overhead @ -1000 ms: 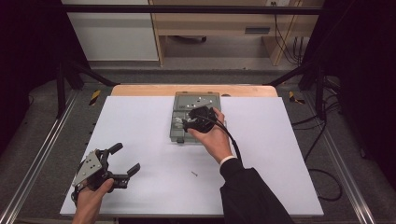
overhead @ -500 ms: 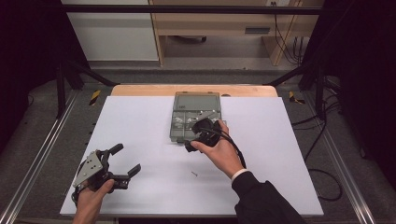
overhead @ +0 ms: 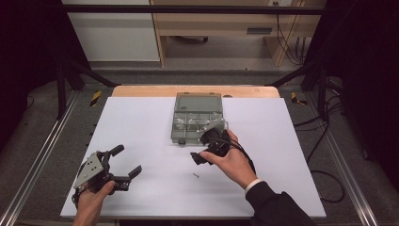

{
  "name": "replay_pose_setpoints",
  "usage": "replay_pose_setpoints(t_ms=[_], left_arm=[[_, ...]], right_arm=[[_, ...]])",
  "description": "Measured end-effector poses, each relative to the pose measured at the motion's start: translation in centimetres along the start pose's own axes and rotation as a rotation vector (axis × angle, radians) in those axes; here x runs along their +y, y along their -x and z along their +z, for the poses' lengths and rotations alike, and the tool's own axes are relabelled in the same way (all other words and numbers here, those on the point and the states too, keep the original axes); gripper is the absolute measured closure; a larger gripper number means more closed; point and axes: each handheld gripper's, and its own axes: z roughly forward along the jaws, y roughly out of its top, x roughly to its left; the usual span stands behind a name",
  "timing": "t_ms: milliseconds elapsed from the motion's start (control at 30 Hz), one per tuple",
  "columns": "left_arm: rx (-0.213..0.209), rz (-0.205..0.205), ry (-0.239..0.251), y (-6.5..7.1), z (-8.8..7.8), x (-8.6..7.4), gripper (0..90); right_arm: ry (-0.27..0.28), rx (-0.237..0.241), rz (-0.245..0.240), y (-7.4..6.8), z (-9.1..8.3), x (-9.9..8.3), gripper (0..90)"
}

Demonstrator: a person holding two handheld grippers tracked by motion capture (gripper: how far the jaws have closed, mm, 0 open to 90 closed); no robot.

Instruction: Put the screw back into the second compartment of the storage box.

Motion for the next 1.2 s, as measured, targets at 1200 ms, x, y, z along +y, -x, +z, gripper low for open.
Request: replay_pose_setpoints(t_ms=[1200], left_arm=[[0.011,-0.005,0.005,-0.2,-0.2,0.0,0.7]], right_arm=[[-0.178,0.051,-0.052,-2.8,1.5,-2.7,6.6]])
